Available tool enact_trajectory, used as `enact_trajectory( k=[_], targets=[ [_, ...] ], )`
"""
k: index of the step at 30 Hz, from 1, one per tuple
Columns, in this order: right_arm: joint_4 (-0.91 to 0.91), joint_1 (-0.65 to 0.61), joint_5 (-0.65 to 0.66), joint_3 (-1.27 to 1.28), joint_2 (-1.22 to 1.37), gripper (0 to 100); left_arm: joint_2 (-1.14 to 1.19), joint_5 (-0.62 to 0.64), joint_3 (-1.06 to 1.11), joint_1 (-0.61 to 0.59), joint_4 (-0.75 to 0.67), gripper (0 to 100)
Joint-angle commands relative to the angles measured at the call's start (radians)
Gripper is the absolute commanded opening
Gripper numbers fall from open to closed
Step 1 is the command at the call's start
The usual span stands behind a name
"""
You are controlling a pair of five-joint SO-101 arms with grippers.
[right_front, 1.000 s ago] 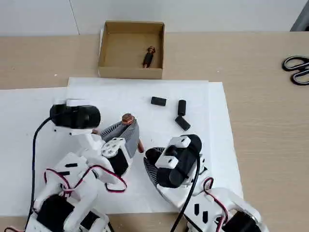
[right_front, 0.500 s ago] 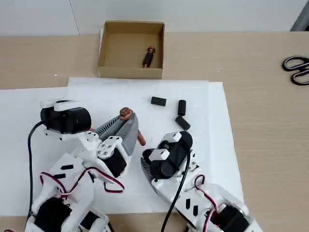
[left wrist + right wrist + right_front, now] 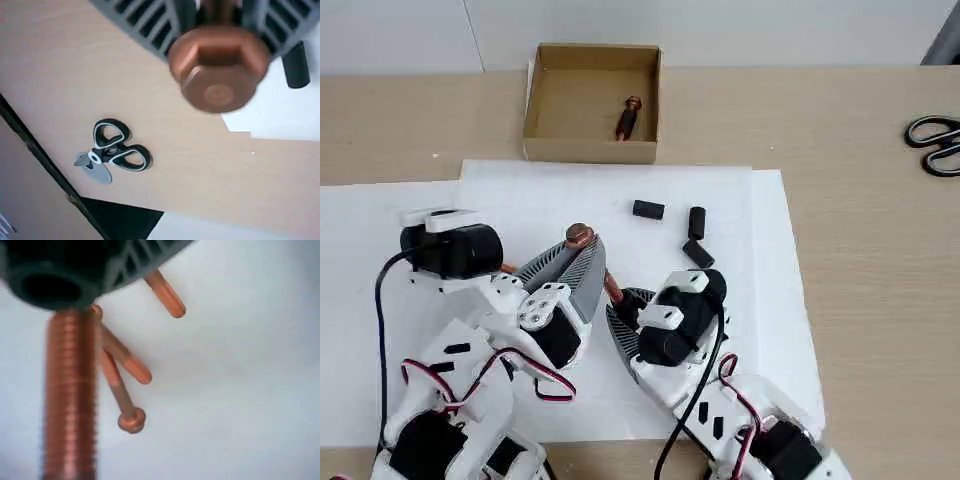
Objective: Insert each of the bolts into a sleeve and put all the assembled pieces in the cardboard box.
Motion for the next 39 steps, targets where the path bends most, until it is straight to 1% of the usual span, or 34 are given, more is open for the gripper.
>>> enact_trajectory(
  k=[1,17,21,23,27,34,39],
  targets=[
    [-0.033,0.007,0.003,-0.012,-0.010,0.5,-0.009,0.006,0.018,-0.002,-0.028,1],
    [-0.025,0.002,0.003,-0.015,-0.010,0.5,-0.005,0.005,0.064,0.005,-0.035,1],
    [-0.025,0.001,0.003,-0.015,-0.010,0.5,-0.006,0.005,0.133,0.005,-0.107,1],
    [-0.024,-0.019,0.003,-0.015,-0.010,0.5,-0.006,0.005,0.153,0.005,-0.138,1],
    [-0.024,-0.048,0.006,-0.015,-0.010,0.5,-0.005,0.005,0.162,0.005,-0.153,1],
    [-0.024,-0.047,0.006,-0.015,-0.010,0.5,-0.009,0.003,0.108,0.006,-0.054,1],
    [-0.024,-0.047,0.008,-0.015,-0.010,0.5,-0.009,0.002,0.027,0.006,0.071,1]
  ],
)
